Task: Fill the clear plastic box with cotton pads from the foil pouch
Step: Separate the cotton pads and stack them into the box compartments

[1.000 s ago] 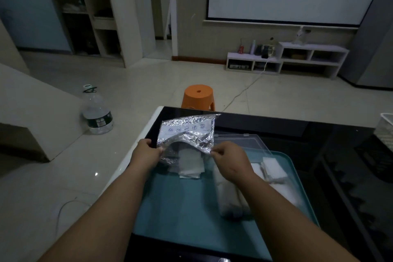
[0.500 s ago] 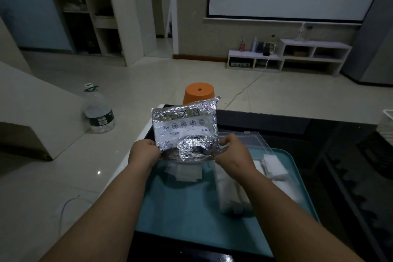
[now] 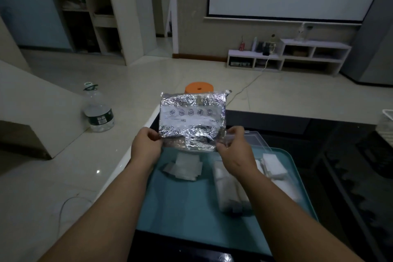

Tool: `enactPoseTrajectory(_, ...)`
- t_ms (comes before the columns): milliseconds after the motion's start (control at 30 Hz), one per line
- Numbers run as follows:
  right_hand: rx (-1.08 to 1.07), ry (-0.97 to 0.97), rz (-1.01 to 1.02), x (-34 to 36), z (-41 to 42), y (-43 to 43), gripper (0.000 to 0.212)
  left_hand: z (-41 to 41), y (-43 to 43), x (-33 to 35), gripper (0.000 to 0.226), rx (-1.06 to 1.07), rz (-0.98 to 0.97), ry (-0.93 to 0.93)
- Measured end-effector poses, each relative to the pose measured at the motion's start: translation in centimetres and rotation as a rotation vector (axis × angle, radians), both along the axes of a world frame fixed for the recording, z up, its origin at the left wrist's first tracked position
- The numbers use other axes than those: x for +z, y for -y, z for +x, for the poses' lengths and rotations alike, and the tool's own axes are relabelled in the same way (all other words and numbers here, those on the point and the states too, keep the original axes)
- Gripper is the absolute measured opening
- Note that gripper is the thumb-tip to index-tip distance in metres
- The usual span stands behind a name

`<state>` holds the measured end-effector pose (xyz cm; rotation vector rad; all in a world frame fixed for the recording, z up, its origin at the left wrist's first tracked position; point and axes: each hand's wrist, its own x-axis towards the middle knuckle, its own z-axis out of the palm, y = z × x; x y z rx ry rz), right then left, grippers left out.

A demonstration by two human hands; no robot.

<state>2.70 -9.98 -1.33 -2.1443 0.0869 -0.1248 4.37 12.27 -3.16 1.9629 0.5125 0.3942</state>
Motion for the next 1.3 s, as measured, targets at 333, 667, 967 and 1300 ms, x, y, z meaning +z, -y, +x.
enactPoseTrajectory(333,0.072,-0.062,0.041,0.1,-0.2,0.1,0.046,1.0,-0.1,-0.9,0.019,0.029,-0.141,0.015)
enactPoseTrajectory(667,0.192,-0.042,0.002,-0.2,-0.4,-0.3,0.048,0.8,0.0,-1.3,0.045,-0.036,-0.322,-0.021)
enactPoseTrajectory(967,0.187,-0.095,-0.112,-0.6,-0.1,-0.1,0.043,0.6,0.0,-1.1,0.022,-0.006,0.021,-0.117)
enactPoseTrajectory(1300,0.231,-0.067,-0.321,-0.9,-0.5,-0.9,0.026,0.0,1.5,-1.9,0.056,-0.269,0.401,-0.468)
